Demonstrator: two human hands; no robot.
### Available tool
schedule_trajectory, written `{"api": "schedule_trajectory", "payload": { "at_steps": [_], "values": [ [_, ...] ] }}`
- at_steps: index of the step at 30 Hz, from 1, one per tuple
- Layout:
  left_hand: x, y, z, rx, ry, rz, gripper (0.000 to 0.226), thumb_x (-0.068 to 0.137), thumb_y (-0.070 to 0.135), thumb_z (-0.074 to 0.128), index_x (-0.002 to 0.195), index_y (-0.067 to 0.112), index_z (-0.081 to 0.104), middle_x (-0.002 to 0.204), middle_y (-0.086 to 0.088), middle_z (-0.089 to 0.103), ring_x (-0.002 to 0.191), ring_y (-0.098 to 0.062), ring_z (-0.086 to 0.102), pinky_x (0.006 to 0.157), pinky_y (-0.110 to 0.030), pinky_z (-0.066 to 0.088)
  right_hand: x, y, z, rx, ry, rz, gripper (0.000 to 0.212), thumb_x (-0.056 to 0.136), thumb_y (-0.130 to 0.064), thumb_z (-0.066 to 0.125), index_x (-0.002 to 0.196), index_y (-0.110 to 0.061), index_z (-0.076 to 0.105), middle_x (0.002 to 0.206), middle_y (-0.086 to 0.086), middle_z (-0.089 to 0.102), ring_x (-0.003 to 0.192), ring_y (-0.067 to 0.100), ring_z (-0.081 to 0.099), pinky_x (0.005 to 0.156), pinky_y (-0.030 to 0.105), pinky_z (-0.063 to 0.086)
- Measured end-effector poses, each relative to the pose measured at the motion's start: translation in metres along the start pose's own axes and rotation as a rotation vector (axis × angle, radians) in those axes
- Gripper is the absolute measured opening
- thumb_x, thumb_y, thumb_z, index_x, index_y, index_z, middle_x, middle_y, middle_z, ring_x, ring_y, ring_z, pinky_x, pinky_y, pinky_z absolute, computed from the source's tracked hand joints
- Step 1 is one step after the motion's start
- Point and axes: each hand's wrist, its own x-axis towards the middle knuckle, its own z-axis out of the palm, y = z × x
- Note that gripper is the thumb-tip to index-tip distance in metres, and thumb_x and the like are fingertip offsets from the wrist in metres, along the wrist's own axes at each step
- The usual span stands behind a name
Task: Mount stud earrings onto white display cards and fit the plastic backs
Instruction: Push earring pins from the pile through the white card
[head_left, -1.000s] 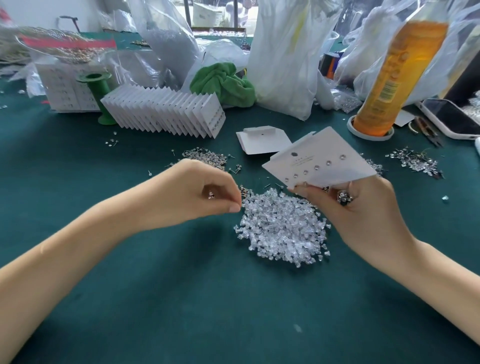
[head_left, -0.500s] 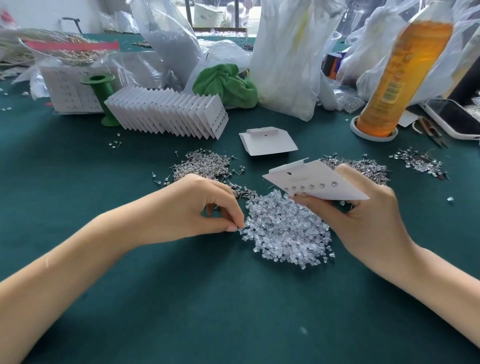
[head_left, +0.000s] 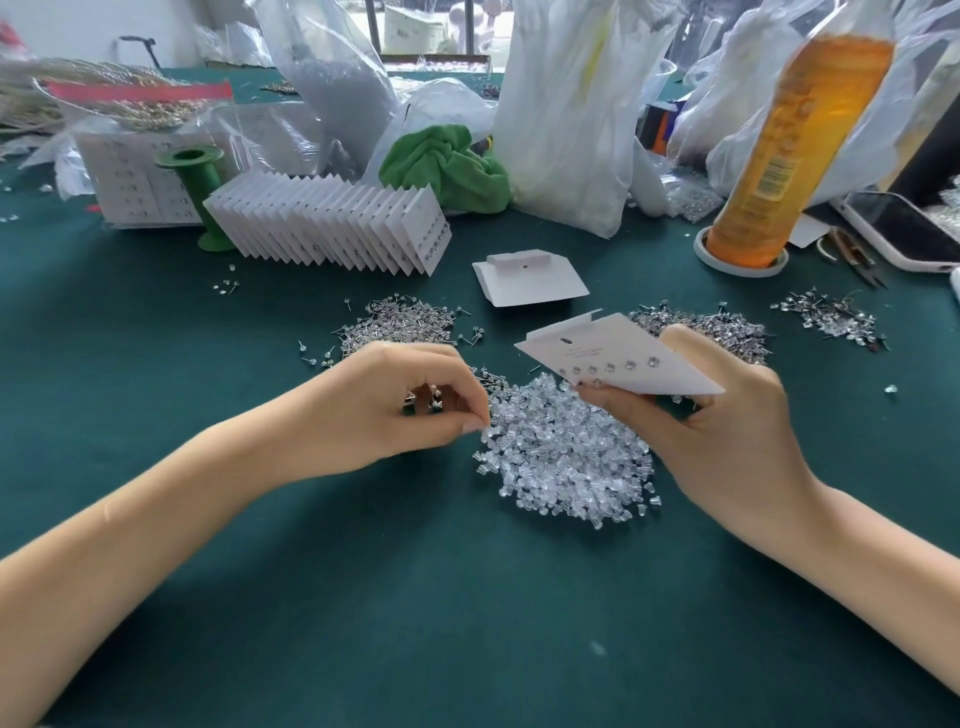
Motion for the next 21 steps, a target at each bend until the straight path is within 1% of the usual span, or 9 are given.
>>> {"api": "schedule_trajectory", "payload": {
  "at_steps": [2, 4, 6, 7, 9, 11, 13, 18, 21],
  "values": [
    [0.003, 0.002, -0.003, -0.047, 0.081, -0.038, 0.005, 0.085, 0.014, 0.066, 0.087, 0.019, 0.068, 0.084, 0.011, 0.064, 0.074, -0.011, 0.059, 0.066, -0.019, 0.045, 0.002, 0.000, -0.001, -0.101, -0.023, -0.164, 0.023, 0.081, -0.016, 0.076, 0.070, -0.004, 0.061, 0.074, -0.020, 0.062, 0.062, -0.002, 0.062, 0.052, 0.008, 0.040],
    [0.006, 0.007, -0.006, -0.132, 0.156, -0.094, 0.005, 0.087, 0.015, 0.064, 0.087, 0.020, 0.066, 0.076, 0.015, 0.063, 0.064, -0.002, 0.055, 0.059, -0.011, 0.042, 0.003, 0.004, -0.001, -0.196, -0.029, -0.320, 0.012, 0.077, -0.002, 0.074, 0.068, 0.000, 0.066, 0.078, -0.007, 0.071, 0.071, 0.011, 0.071, 0.058, 0.016, 0.050],
    [0.011, 0.015, -0.008, -0.194, 0.198, -0.115, 0.006, 0.089, 0.017, 0.061, 0.088, 0.021, 0.064, 0.070, 0.016, 0.061, 0.058, 0.002, 0.050, 0.055, -0.008, 0.039, 0.005, 0.006, -0.002, -0.318, -0.023, -0.453, 0.013, 0.080, 0.001, 0.070, 0.067, 0.001, 0.069, 0.076, 0.005, 0.075, 0.068, 0.021, 0.072, 0.055, 0.028, 0.055],
    [0.013, 0.019, -0.008, -0.221, 0.199, -0.116, 0.006, 0.089, 0.018, 0.060, 0.088, 0.022, 0.064, 0.071, 0.011, 0.061, 0.059, 0.000, 0.050, 0.056, -0.013, 0.040, 0.006, 0.006, -0.002, -0.375, -0.024, -0.507, 0.017, 0.084, -0.002, 0.067, 0.067, 0.000, 0.070, 0.072, 0.006, 0.074, 0.065, 0.021, 0.071, 0.054, 0.031, 0.054],
    [0.018, 0.030, -0.006, -0.258, 0.167, -0.108, 0.005, 0.090, 0.021, 0.060, 0.088, 0.024, 0.063, 0.076, 0.004, 0.061, 0.064, -0.015, 0.050, 0.058, -0.025, 0.040, 0.006, 0.007, -0.002, -0.448, -0.039, -0.587, 0.019, 0.087, -0.003, 0.065, 0.068, -0.002, 0.069, 0.067, 0.007, 0.071, 0.061, 0.023, 0.068, 0.053, 0.032, 0.054],
    [0.024, 0.040, -0.003, -0.255, 0.099, -0.090, 0.005, 0.090, 0.022, 0.059, 0.088, 0.024, 0.063, 0.076, 0.008, 0.062, 0.065, -0.024, 0.050, 0.057, -0.031, 0.040, 0.006, 0.006, -0.002, -0.484, -0.061, -0.639, 0.018, 0.086, -0.001, 0.068, 0.068, -0.002, 0.069, 0.067, 0.008, 0.070, 0.059, 0.025, 0.066, 0.052, 0.032, 0.053],
    [0.030, 0.047, 0.001, -0.193, 0.025, -0.080, 0.004, 0.090, 0.023, 0.059, 0.088, 0.023, 0.063, 0.079, 0.007, 0.066, 0.072, -0.026, 0.058, 0.063, -0.029, 0.045, 0.006, 0.006, -0.002, -0.509, -0.074, -0.672, 0.019, 0.085, 0.000, 0.068, 0.066, -0.002, 0.068, 0.069, 0.007, 0.071, 0.057, 0.025, 0.064, 0.051, 0.032, 0.053],
    [0.032, 0.047, 0.012, -0.064, -0.016, -0.083, 0.003, 0.089, 0.023, 0.061, 0.089, 0.022, 0.064, 0.082, 0.007, 0.067, 0.074, -0.007, 0.060, 0.063, -0.015, 0.046, 0.006, 0.006, -0.001, -0.533, -0.110, -0.689, 0.022, 0.084, 0.004, 0.067, 0.063, -0.003, 0.066, 0.066, 0.007, 0.069, 0.056, 0.027, 0.063, 0.049, 0.033, 0.051],
    [0.029, 0.045, 0.015, -0.046, 0.006, -0.096, 0.006, 0.087, 0.027, 0.060, 0.089, 0.023, 0.064, 0.084, 0.010, 0.066, 0.076, -0.004, 0.060, 0.068, -0.019, 0.048, 0.005, 0.005, 0.000, -0.536, -0.126, -0.673, 0.025, 0.086, 0.001, 0.064, 0.062, -0.004, 0.065, 0.067, 0.007, 0.069, 0.056, 0.026, 0.064, 0.049, 0.032, 0.051]
  ]
}}
